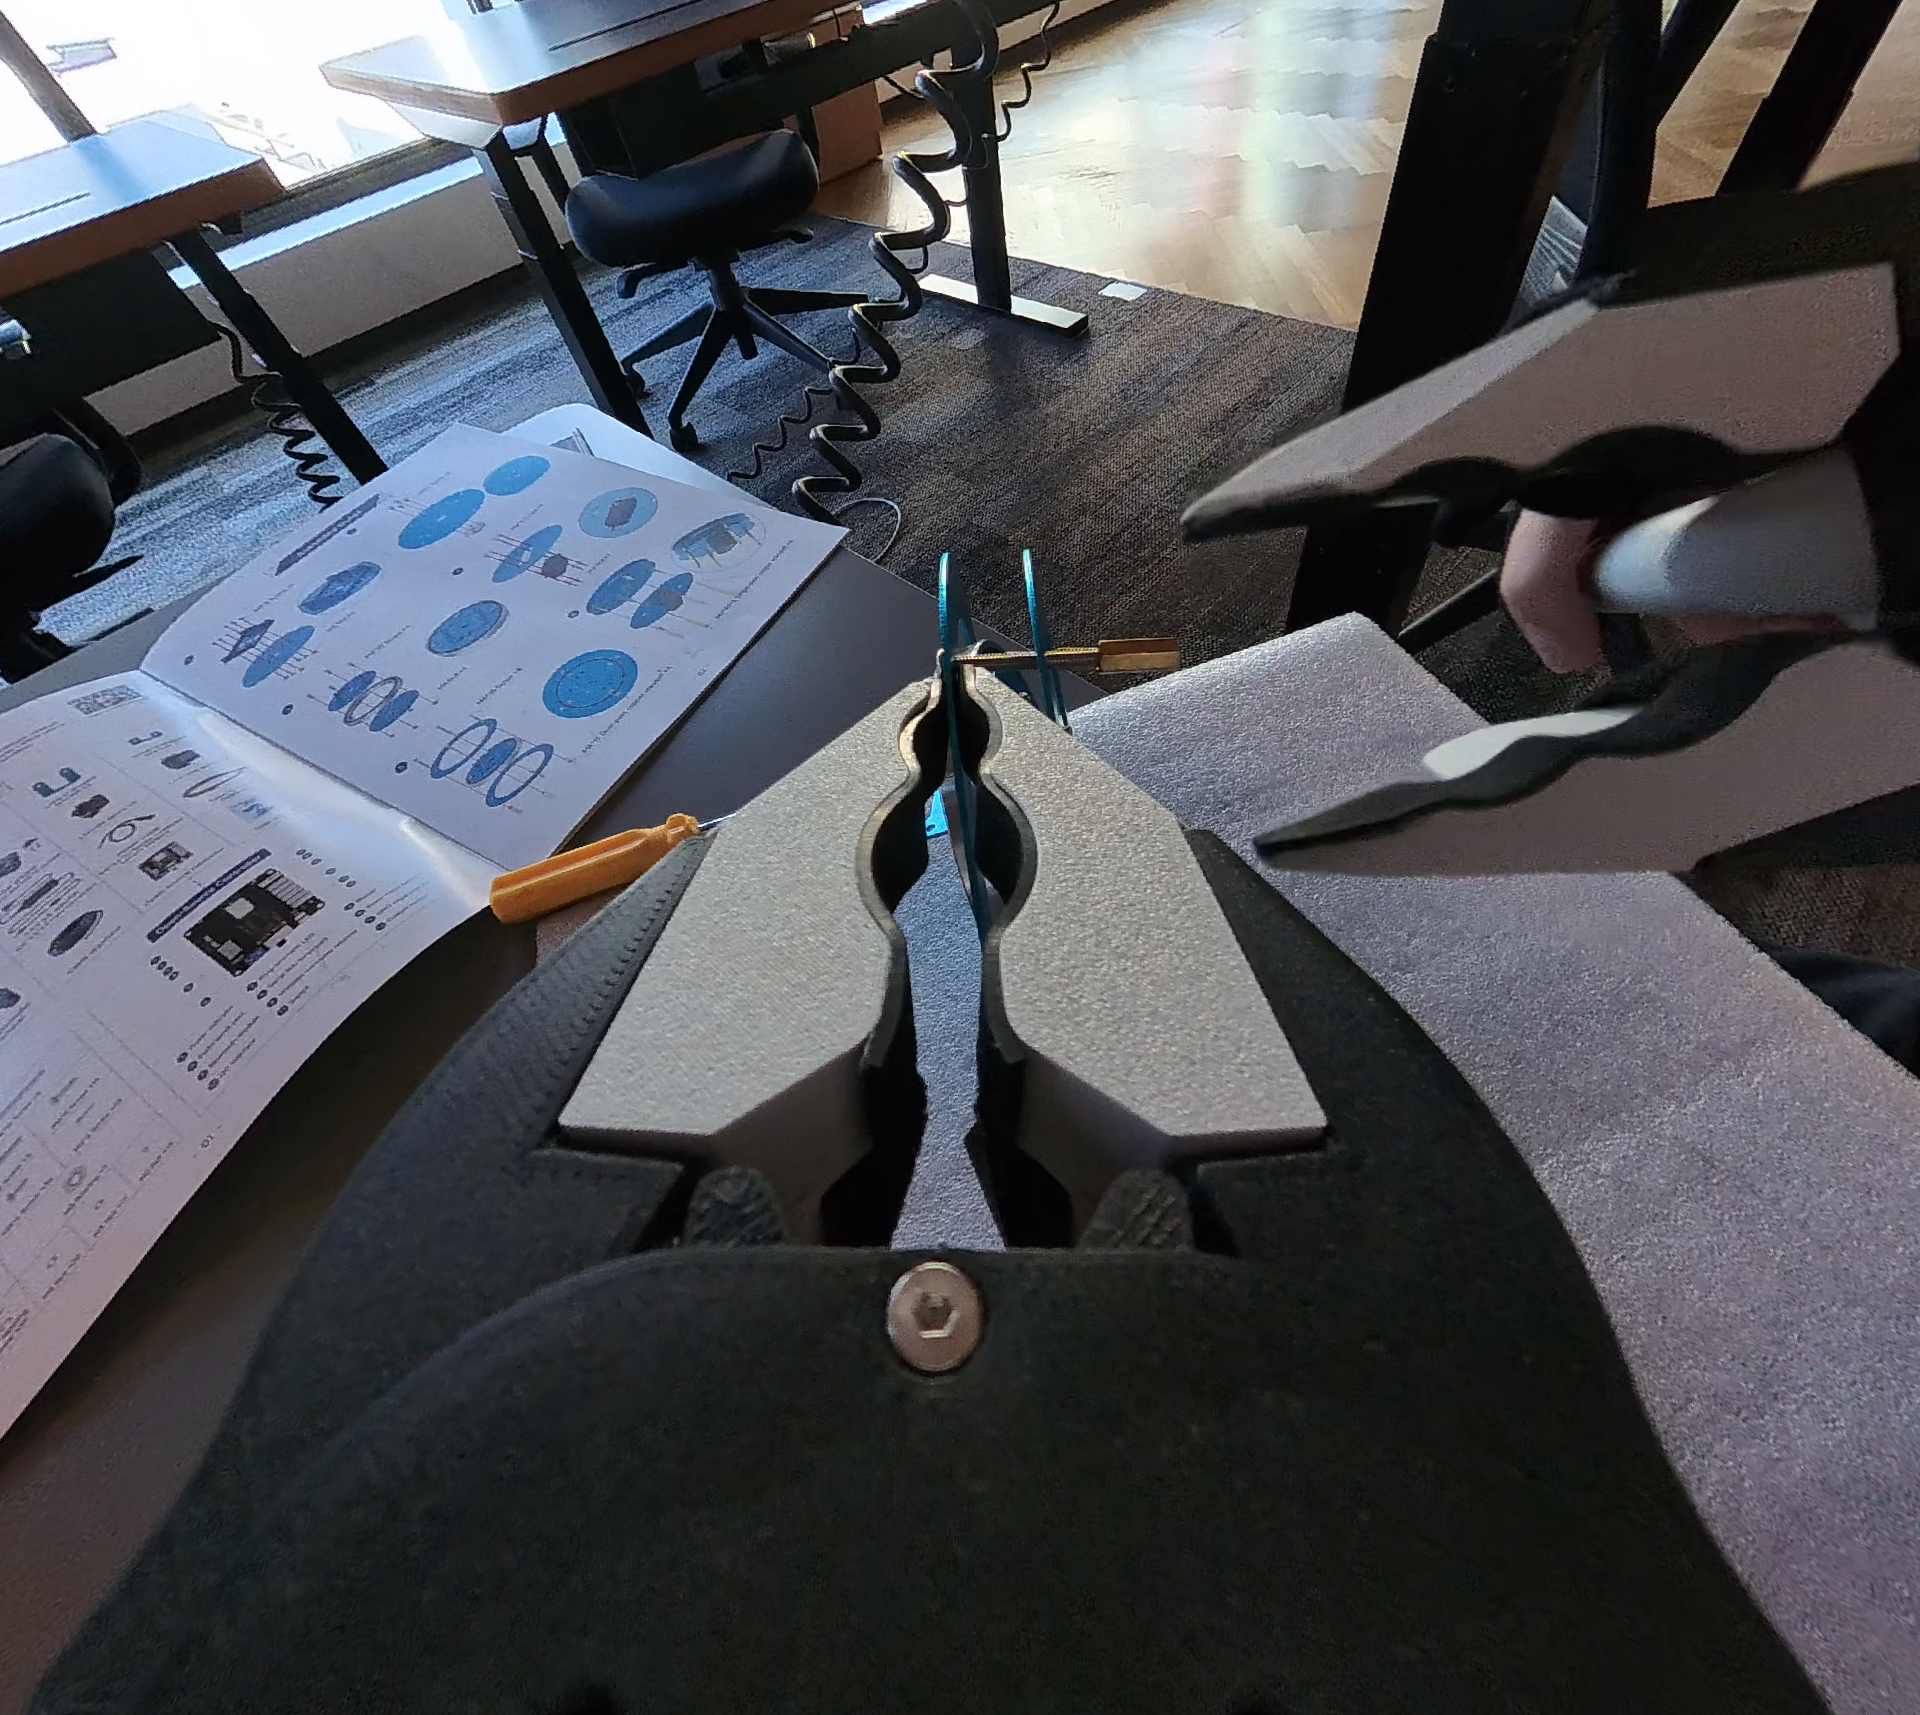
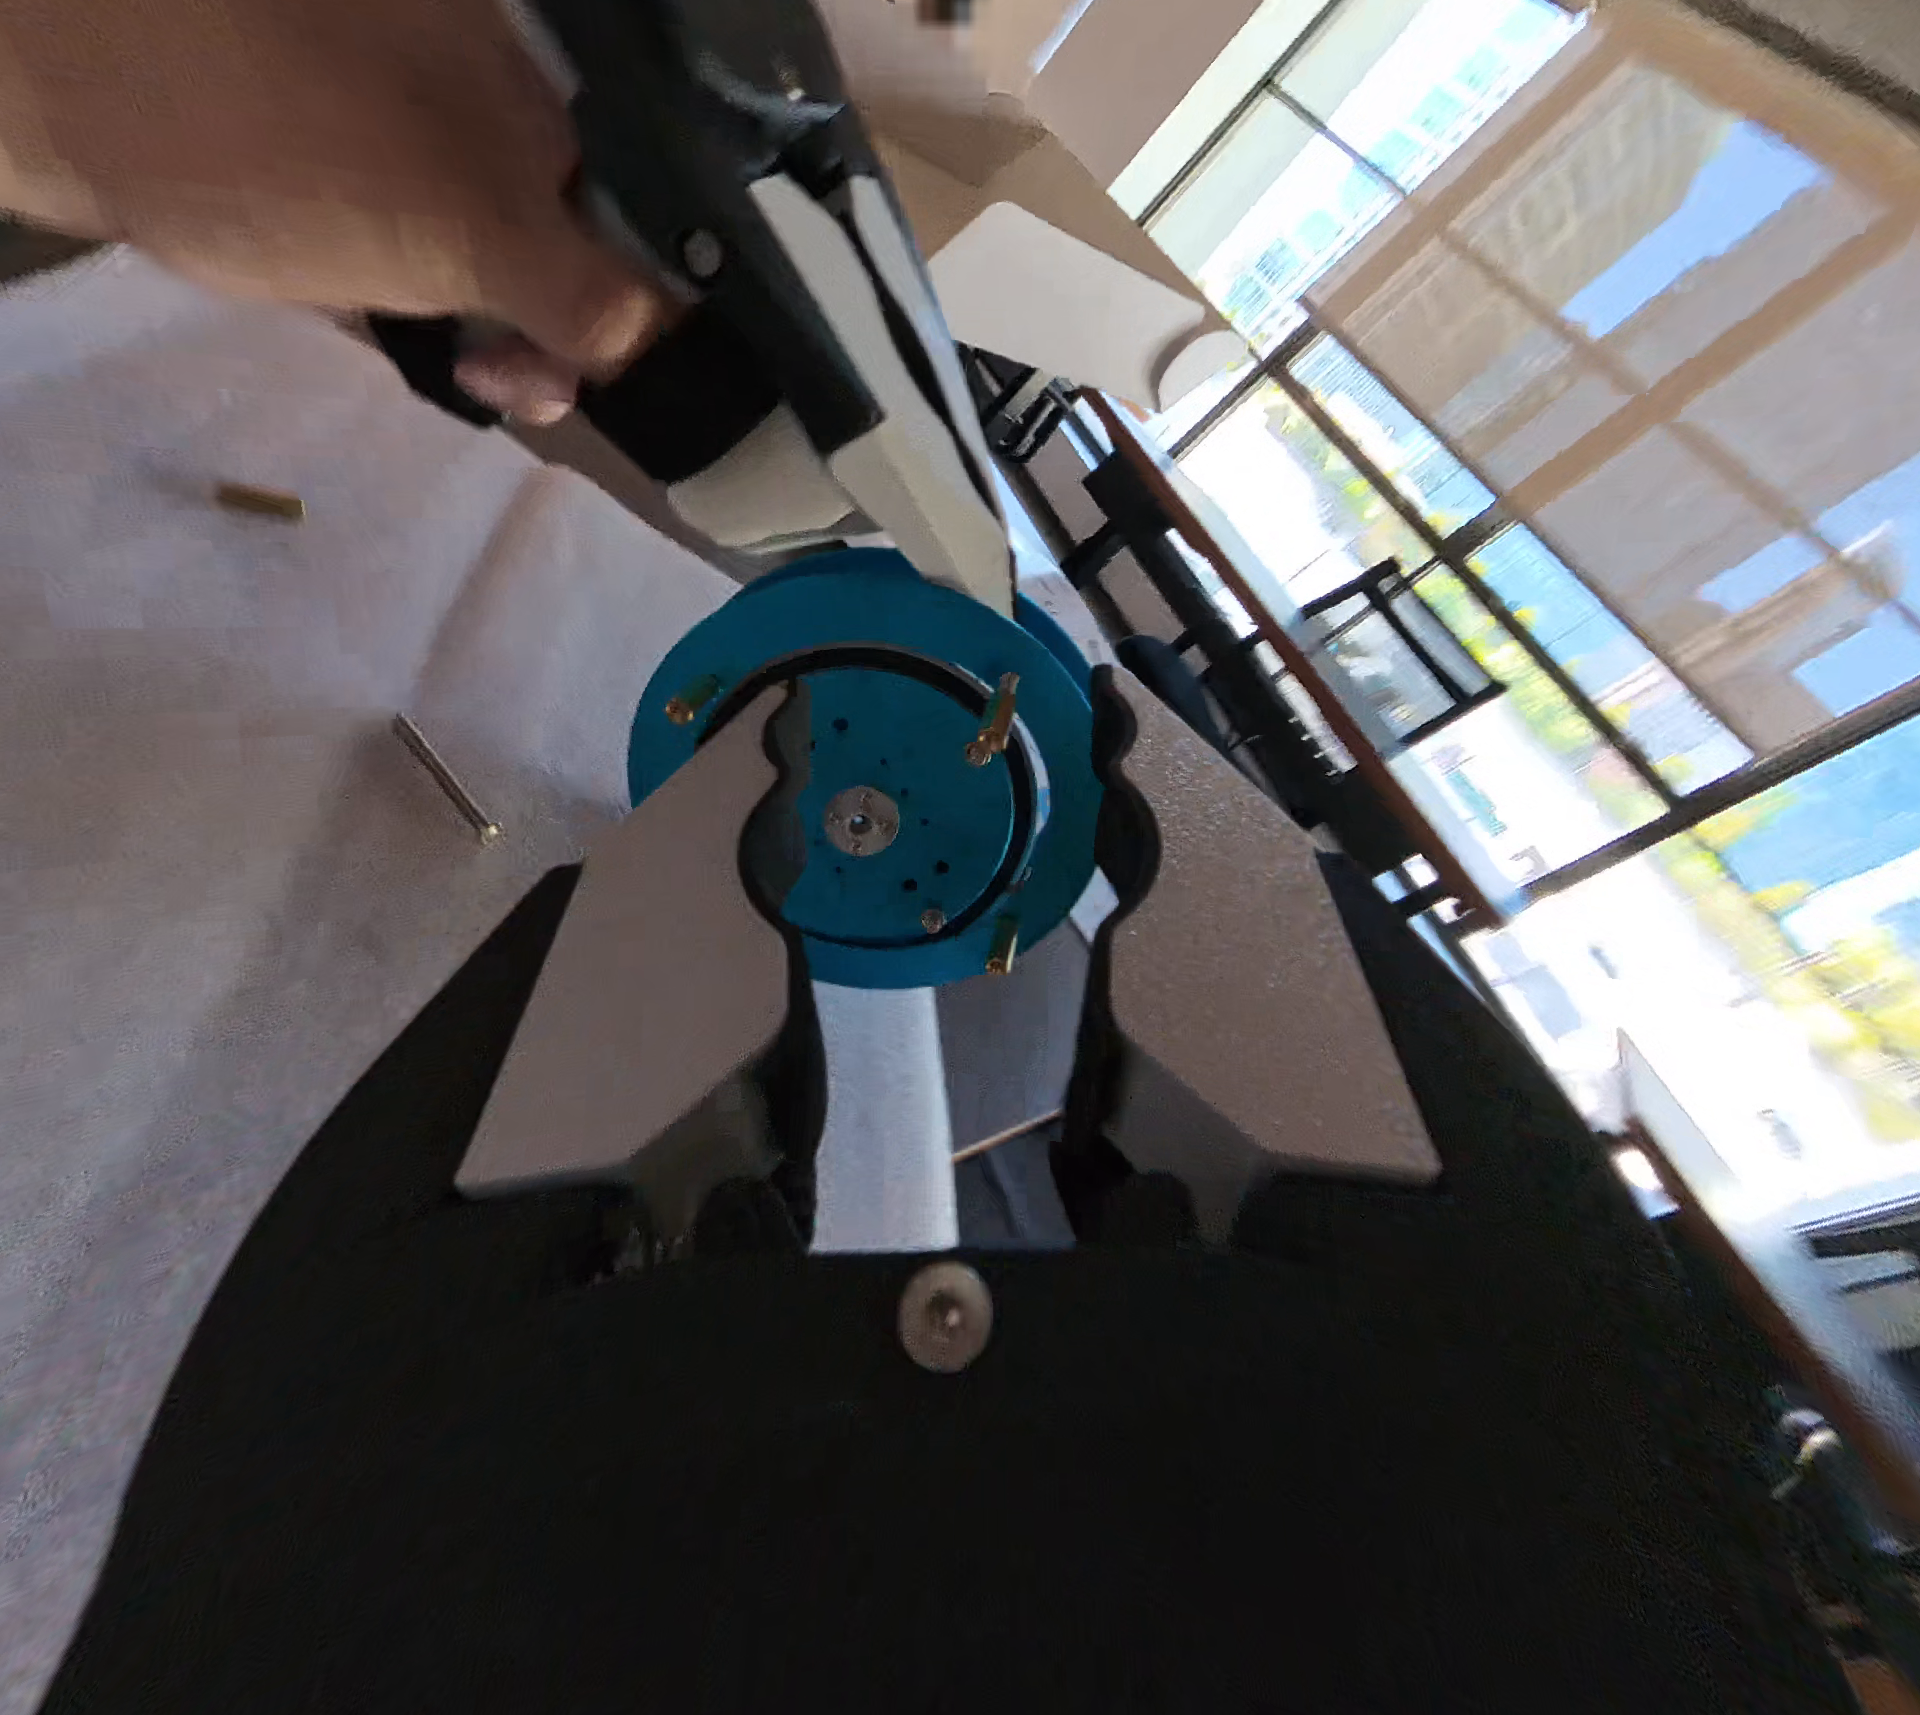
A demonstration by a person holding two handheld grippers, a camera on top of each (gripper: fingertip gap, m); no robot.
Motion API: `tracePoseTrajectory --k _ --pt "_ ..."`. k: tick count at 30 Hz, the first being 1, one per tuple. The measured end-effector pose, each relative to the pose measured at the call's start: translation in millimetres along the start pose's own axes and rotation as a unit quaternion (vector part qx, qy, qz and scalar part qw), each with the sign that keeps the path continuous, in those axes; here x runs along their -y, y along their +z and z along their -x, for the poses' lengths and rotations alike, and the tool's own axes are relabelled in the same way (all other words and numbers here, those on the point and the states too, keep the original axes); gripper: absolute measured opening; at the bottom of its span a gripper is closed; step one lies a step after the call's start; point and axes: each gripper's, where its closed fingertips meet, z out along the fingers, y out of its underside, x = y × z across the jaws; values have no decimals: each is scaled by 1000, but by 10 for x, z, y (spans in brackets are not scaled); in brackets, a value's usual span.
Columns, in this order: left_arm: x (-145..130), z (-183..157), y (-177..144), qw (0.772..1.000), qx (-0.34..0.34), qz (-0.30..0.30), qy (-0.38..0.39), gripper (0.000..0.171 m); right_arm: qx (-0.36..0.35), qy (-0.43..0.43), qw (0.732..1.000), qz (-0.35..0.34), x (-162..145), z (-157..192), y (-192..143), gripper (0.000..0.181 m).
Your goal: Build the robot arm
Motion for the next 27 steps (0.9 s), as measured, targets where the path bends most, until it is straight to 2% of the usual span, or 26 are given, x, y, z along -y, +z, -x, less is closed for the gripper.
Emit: tracePoseTrajectory --k 3,7,9,11,14,17,19,21,23,27 --pt "0 0 0 1000 0 0 0 0 13 -47 999 17 -93 121 52 52" --pt "0 5 0 1000 0 0 -1 0 39 -23 995 87 -398 174 118 51" --pt "0 6 0 1000 0 -1 -2 0 14 -12 998 65 -305 76 91 51" --pt "1 4 0 1000 0 -1 -2 0 21 -17 999 33 -150 95 73 51" --pt "0 16 -2 1000 3 1 -3 0 35 -39 997 59 -243 158 117 54" --pt "1 11 -4 1000 1 0 -3 0 55 4 994 91 -372 159 122 53" --pt "2 10 -2 1000 1 0 -3 0 36 7 997 62 -238 77 96 54" --pt "2 11 -2 1000 1 0 -4 0 45 -7 998 36 -106 118 85 52" --pt "-4 30 -2 1000 6 2 -3 0 55 -19 997 48 -162 186 115 57" --pt "1 16 0 1000 3 1 -1 0 40 17 997 59 -185 72 111 50"
